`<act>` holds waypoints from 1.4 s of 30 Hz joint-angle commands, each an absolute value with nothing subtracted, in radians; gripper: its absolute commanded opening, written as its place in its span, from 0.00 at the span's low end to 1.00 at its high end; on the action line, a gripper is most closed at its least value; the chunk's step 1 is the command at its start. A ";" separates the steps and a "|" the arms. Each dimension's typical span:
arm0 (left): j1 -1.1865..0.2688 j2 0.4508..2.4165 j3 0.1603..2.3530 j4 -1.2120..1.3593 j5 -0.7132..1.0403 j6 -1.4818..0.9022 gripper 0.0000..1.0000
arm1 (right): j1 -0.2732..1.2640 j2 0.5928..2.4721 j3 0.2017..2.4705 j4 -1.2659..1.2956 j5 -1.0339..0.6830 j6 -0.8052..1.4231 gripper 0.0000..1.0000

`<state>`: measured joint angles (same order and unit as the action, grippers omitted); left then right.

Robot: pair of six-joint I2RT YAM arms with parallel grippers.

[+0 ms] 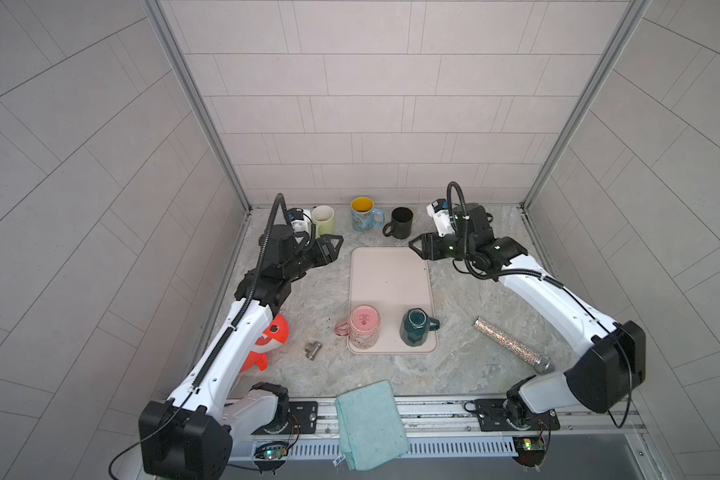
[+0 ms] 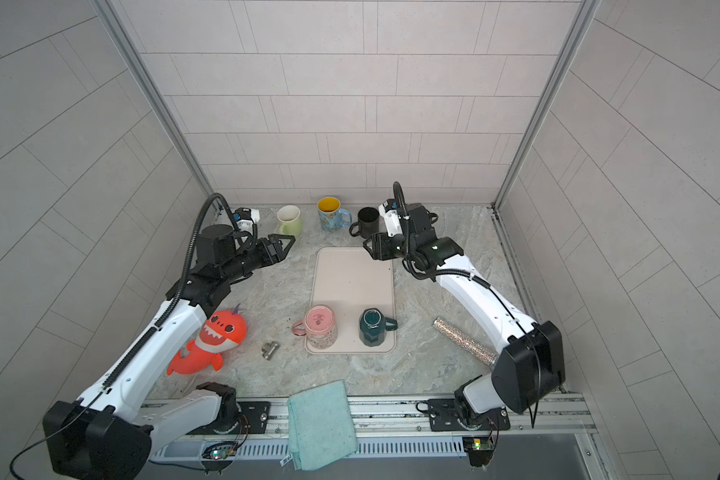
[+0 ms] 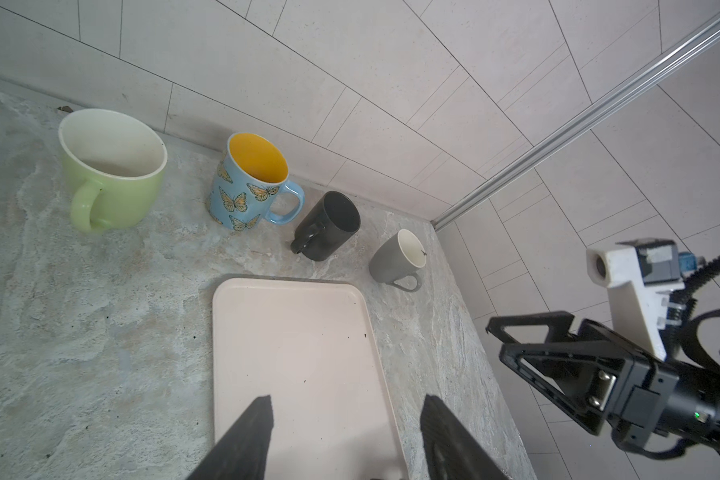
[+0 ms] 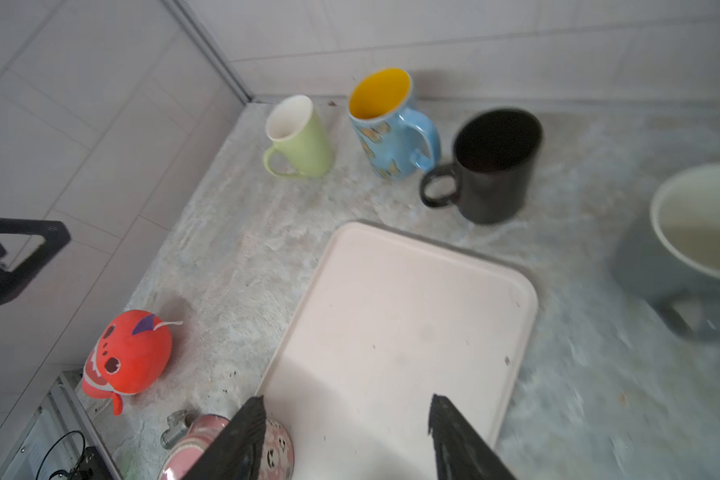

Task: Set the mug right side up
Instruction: 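Open the right gripper and raise it away from the black mug, then move the right gripper over the dark green mug on the tray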

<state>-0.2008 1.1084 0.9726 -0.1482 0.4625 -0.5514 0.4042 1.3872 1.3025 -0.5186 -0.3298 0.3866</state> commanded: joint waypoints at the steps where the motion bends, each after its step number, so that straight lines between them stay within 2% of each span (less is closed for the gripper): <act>1: -0.189 1.100 0.992 -0.154 0.499 -0.561 0.63 | 0.398 1.276 1.268 -0.852 -0.191 0.459 0.69; 3: -0.186 1.106 0.990 -0.147 0.511 -0.572 0.63 | 0.397 1.214 1.228 -0.915 -0.181 0.526 0.72; 9: -0.181 1.108 0.985 -0.137 0.533 -0.594 0.63 | 0.379 1.124 1.081 -0.970 -0.292 0.718 0.76; 19: -0.177 1.090 0.969 -0.139 0.532 -0.613 0.63 | 0.298 1.065 0.822 -0.811 -0.492 1.037 0.78; 29: -0.174 1.094 0.953 -0.126 0.534 -0.638 0.63 | 0.233 1.130 0.698 -0.520 -0.706 1.400 0.78; 34: -0.172 1.095 0.951 -0.120 0.532 -0.644 0.63 | 0.223 1.222 0.713 -0.488 -0.817 1.445 0.78; 42: -0.164 1.107 0.936 -0.108 0.532 -0.659 0.63 | 0.222 1.288 0.724 -0.465 -0.839 1.485 0.78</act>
